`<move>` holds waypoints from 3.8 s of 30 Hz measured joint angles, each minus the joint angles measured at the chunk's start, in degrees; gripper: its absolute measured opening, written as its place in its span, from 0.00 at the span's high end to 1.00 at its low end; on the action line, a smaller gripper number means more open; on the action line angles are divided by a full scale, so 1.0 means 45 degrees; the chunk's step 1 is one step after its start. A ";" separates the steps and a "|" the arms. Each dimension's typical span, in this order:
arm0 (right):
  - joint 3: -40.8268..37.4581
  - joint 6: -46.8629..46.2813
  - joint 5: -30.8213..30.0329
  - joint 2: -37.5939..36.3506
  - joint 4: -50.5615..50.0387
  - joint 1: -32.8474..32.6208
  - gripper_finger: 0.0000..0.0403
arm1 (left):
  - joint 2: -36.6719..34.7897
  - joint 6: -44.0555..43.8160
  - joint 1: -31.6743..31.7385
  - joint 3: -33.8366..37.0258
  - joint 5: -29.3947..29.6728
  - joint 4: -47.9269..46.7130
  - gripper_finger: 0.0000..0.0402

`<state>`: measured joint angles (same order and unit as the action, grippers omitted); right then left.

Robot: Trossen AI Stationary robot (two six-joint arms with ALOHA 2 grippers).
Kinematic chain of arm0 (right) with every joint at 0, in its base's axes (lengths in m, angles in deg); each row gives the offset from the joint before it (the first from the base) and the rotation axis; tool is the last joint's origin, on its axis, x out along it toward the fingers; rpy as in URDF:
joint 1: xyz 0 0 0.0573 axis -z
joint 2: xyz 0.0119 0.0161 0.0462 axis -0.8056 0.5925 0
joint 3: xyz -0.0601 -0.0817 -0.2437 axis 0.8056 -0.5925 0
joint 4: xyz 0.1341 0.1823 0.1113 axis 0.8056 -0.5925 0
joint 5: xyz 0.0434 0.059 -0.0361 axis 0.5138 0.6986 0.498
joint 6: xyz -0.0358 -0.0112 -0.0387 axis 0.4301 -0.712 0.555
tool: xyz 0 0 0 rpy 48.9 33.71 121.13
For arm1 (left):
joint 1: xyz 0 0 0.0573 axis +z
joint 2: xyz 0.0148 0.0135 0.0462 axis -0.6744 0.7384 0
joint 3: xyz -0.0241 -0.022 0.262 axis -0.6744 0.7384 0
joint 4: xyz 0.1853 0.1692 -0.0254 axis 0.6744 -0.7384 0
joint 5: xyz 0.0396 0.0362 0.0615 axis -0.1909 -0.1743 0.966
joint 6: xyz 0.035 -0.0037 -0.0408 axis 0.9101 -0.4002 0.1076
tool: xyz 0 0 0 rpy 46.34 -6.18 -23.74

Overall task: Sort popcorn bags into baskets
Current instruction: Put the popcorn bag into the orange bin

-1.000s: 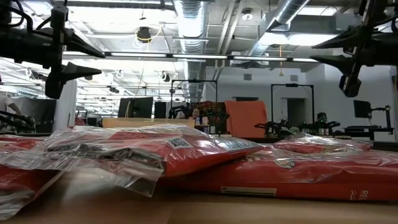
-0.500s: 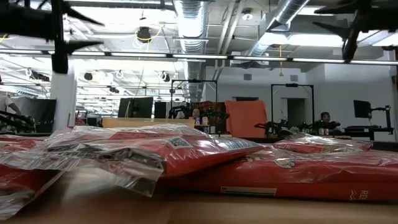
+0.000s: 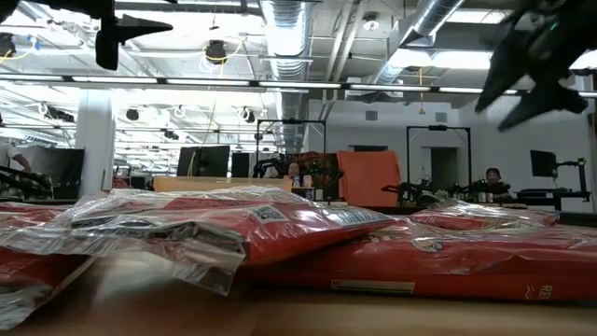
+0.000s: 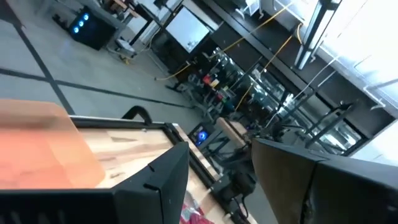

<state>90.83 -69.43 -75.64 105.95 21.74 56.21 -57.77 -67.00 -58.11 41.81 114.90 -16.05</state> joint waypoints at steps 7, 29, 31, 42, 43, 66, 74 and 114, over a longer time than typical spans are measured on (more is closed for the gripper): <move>-0.0302 -0.0500 0.0609 0.3153 0.0363 0.1289 0.30 | 0.0608 -0.0633 0.0000 0.0000 -0.0863 -0.0042 0.57; -0.3013 0.0491 0.3683 0.5642 0.6321 0.3080 0.30 | 0.1326 -0.1451 0.0012 -0.0010 -0.1524 -0.0324 0.15; -0.3395 0.0575 0.3628 0.5643 0.6770 0.2991 0.30 | 0.1326 -0.1545 0.0019 -0.0010 -0.1509 -0.0324 0.15; -0.4281 0.1185 0.3663 0.5623 0.8254 0.2885 0.47 | 0.1326 -0.1630 0.0029 -0.0010 -0.0488 -0.0517 0.15; -0.4283 0.1215 0.3666 0.5628 0.8254 0.2893 0.53 | 0.1326 -0.1630 0.0029 -0.0010 -0.0433 -0.0653 0.15; -0.2129 0.1903 0.4820 0.5356 0.9058 0.3959 0.99 | 0.1331 -0.2101 0.0029 -0.0015 0.0680 -0.1339 0.15; 0.0541 0.3311 0.4820 0.5739 0.9122 0.4908 0.99 | 0.1326 -0.2100 0.0029 -0.0015 0.1269 -0.1365 0.15; 1.7588 0.2681 0.7364 2.1724 0.9745 0.4910 0.93 | -0.0364 -0.0754 0.0029 -0.0015 0.4191 -0.1548 0.15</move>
<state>169.98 -57.37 -42.50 203.71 65.59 78.31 -59.41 -70.40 -57.98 41.75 133.76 -23.01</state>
